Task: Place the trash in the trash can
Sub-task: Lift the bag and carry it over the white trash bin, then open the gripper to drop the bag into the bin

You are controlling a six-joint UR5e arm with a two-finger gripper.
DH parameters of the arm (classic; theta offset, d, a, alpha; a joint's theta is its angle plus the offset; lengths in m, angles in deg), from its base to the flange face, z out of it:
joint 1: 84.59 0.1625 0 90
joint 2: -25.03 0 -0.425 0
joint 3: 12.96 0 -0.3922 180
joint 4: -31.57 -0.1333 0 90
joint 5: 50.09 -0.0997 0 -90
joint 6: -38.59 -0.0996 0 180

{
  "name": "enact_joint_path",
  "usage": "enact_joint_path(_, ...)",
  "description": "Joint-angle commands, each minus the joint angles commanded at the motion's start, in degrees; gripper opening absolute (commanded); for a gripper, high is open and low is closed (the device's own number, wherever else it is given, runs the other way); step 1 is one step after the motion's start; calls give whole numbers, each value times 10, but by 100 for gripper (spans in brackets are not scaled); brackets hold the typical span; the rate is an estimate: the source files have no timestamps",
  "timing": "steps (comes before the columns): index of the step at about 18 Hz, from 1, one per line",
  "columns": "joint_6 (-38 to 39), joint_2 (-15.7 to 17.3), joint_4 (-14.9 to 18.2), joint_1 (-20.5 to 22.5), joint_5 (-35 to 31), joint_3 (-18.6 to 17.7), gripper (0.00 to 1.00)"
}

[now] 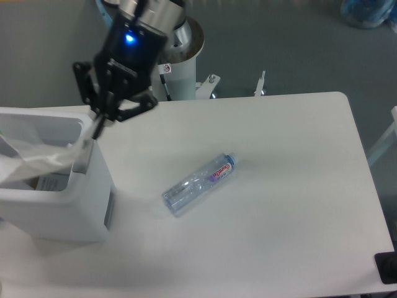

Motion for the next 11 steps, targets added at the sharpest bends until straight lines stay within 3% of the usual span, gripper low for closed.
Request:
enact_joint_path(4,-1,0,-6,0,-1,-28,0)
enact_joint_path(8,-1,-10,-7,-3,-1,-27,0)
enact_joint_path(10,-2,-10,-7,-5,-1,-29,7)
enact_joint_path(11,-2,-11,-7,-8,-1,-29,17)
